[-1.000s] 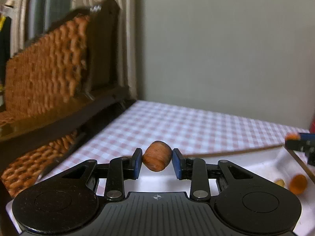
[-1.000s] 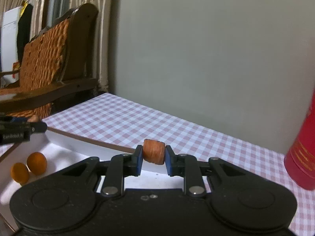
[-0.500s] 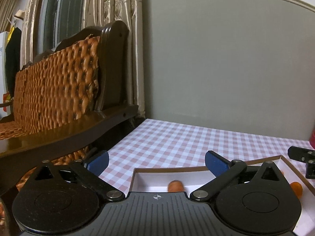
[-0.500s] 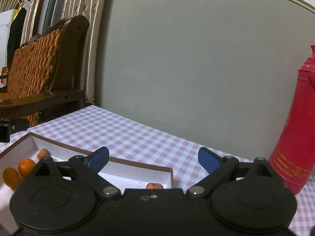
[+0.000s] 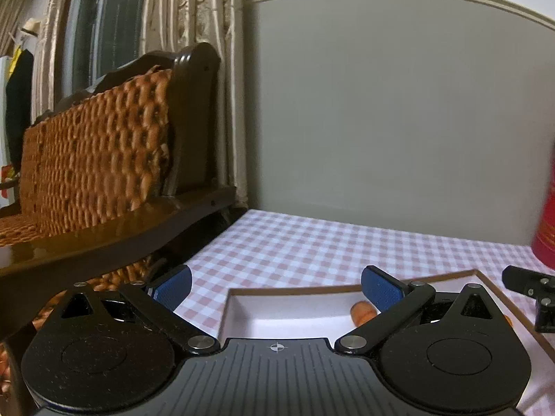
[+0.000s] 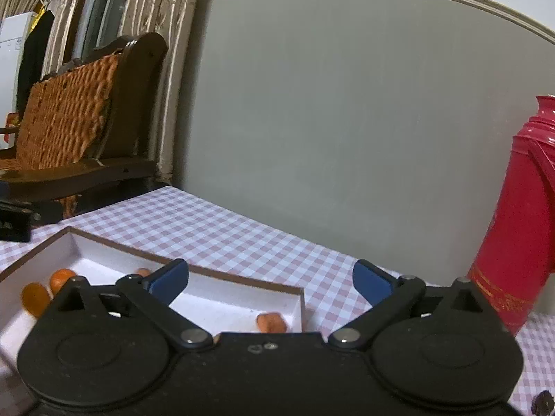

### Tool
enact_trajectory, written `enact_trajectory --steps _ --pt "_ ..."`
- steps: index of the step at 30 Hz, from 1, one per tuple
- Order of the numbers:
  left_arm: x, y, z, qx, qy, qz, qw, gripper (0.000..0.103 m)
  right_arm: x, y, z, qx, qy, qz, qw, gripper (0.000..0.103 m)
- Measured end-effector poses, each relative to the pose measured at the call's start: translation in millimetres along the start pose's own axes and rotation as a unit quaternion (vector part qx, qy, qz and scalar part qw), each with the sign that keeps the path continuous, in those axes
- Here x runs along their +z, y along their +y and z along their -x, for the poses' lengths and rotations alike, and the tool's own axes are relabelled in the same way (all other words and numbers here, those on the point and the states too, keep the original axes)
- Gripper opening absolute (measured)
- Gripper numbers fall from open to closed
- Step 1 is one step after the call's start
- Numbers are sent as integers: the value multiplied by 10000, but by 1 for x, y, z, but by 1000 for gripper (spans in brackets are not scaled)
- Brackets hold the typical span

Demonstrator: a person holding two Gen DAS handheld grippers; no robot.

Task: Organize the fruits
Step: 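Open both tools to drop the walnut and nut into the box, then withdraw both open tools from the box toward the remaining fruit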

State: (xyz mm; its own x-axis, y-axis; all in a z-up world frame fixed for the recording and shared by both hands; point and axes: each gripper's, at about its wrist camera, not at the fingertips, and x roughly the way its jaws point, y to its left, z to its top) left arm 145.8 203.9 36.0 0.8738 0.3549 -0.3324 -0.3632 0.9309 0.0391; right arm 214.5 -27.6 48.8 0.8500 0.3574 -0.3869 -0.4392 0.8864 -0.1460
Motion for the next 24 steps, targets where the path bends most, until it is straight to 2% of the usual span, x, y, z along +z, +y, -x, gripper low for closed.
enact_trajectory --steps 6,13,17,24 --pt "-5 -10 23 -261 -52 25 9996 103 -8 3 26 55 1 1 10000 97" --pt "-27 -24 59 -439 6 -159 9989 103 -18 6 62 60 -18 -5 10000 97" --pt "-40 -29 79 -657 69 -108 9978 103 -27 4 82 -27 -10 -7 10000 97" --pt "-51 -43 116 -930 -128 -250 9953 103 -50 -10 113 -216 150 -156 9995 97"
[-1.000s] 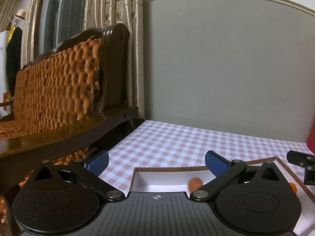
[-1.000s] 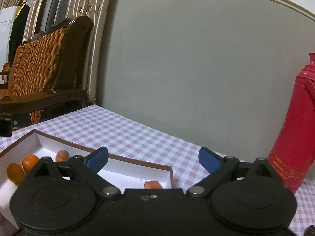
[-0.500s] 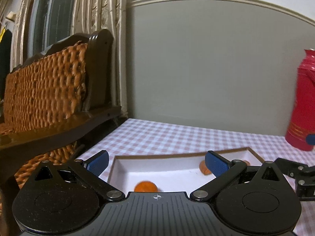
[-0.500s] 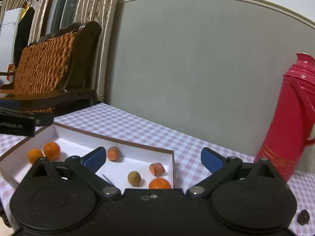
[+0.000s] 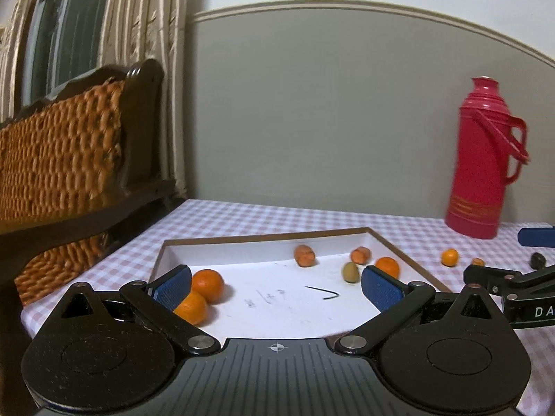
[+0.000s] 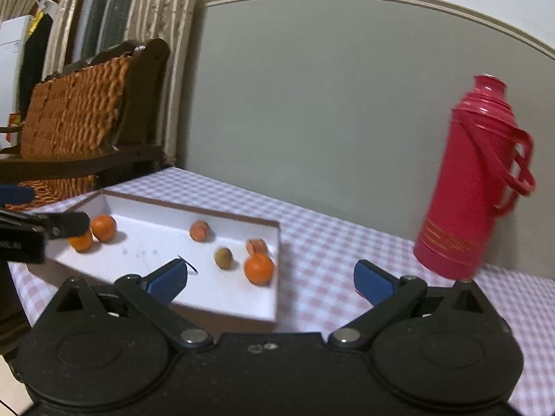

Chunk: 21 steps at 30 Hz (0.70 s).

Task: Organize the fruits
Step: 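Withdraw both open tools from the box toward the remaining fruit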

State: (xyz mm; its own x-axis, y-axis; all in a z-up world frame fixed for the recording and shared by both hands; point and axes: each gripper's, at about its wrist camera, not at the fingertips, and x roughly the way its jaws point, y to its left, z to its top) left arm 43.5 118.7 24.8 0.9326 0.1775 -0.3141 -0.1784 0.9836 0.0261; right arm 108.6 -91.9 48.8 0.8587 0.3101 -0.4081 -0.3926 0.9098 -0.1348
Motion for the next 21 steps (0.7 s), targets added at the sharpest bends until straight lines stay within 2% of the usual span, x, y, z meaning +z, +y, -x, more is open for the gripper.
enact_trajectory --steps 9,21 --pt "0 -27 17 -241 -114 -258 9993 103 -21 -20 36 -465 36 -24 9989 97" --pt "-1 -73 18 -710 -141 -515 9960 103 -46 -59 64 -1043 194 -134 9943 97"
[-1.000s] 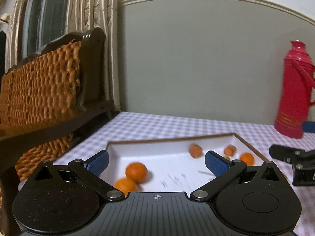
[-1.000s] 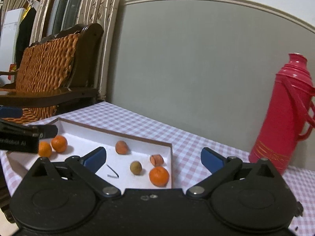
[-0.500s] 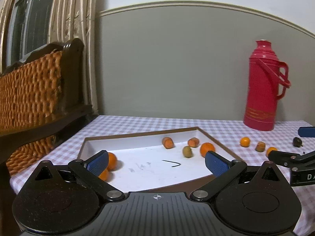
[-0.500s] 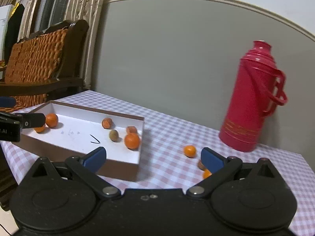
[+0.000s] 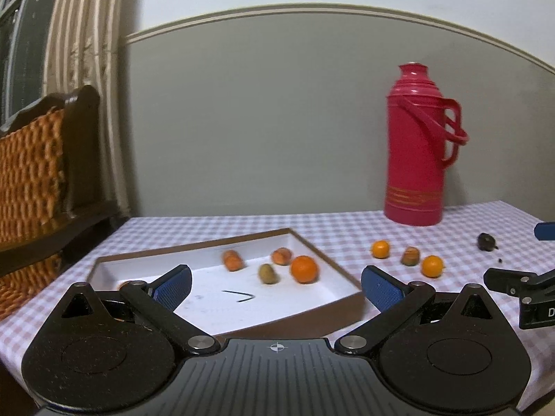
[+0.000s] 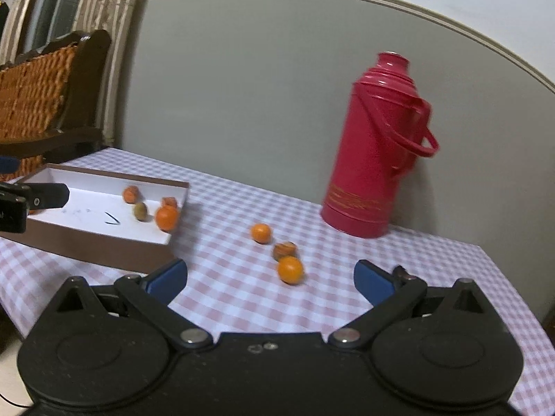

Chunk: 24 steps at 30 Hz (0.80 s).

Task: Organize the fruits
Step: 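Withdraw both open tools from the box toward the remaining fruit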

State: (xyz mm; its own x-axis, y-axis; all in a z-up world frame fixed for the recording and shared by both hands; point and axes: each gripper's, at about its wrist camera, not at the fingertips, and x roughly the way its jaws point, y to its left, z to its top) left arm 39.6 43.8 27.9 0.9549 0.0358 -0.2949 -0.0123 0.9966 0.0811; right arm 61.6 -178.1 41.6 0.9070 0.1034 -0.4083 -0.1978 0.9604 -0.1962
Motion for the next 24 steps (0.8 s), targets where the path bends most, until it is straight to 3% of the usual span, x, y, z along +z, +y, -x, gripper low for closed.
enact_trajectory --steps 13,24 --pt "1 -59 -10 -422 10 -275 9987 103 -25 -52 13 -532 133 -206 9983 97" --pt "1 -99 -17 -663 74 -420 9969 103 -42 -81 19 -734 254 -362 9963 97"
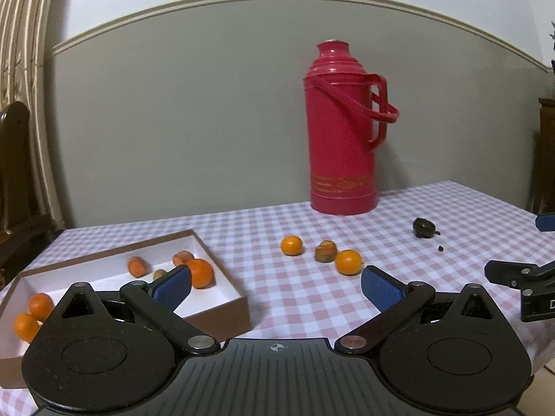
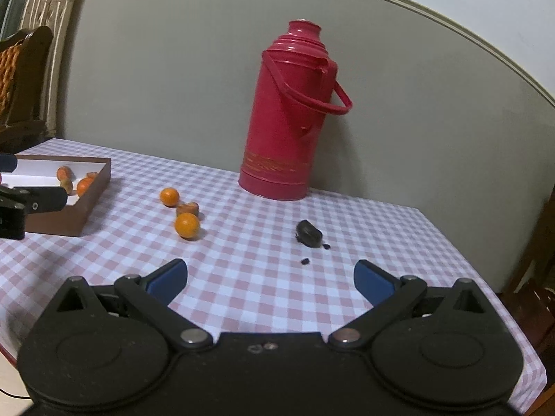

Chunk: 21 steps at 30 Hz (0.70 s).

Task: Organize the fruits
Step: 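Withdraw both open tools from the box toward the remaining fruit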

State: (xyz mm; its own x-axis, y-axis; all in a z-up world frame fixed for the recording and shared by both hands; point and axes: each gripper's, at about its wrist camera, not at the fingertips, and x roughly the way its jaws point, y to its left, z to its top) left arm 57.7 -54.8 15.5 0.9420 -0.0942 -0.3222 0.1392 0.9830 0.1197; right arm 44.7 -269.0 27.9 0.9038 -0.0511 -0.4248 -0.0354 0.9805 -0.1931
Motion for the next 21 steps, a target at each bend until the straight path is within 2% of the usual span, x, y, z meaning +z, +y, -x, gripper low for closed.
enact_trajectory --steps 6,12,13,14,17,21 --pt "4 -20 -24 139 68 -9 9999 103 -1 -14 -8 3 -74 -103 9999 97" --pt "0 -45 -53 -124 353 33 9993 102 4 -35 -32 82 6 -467 9989 95" --pt "0 -49 -57 -136 392 29 9991 97 4 -37 -35 92 17 -546 9985 95" --pt "0 -51 -61 -149 454 35 9989 86 4 -39 -39 92 49 -578 9983 93" --pt "-2 -59 -79 -154 686 42 9975 82 6 -43 -53 65 32 -567 9984 92" --pt "1 -64 -100 -207 849 117 9961 74 13 -51 -78 84 123 -668 9977 78"
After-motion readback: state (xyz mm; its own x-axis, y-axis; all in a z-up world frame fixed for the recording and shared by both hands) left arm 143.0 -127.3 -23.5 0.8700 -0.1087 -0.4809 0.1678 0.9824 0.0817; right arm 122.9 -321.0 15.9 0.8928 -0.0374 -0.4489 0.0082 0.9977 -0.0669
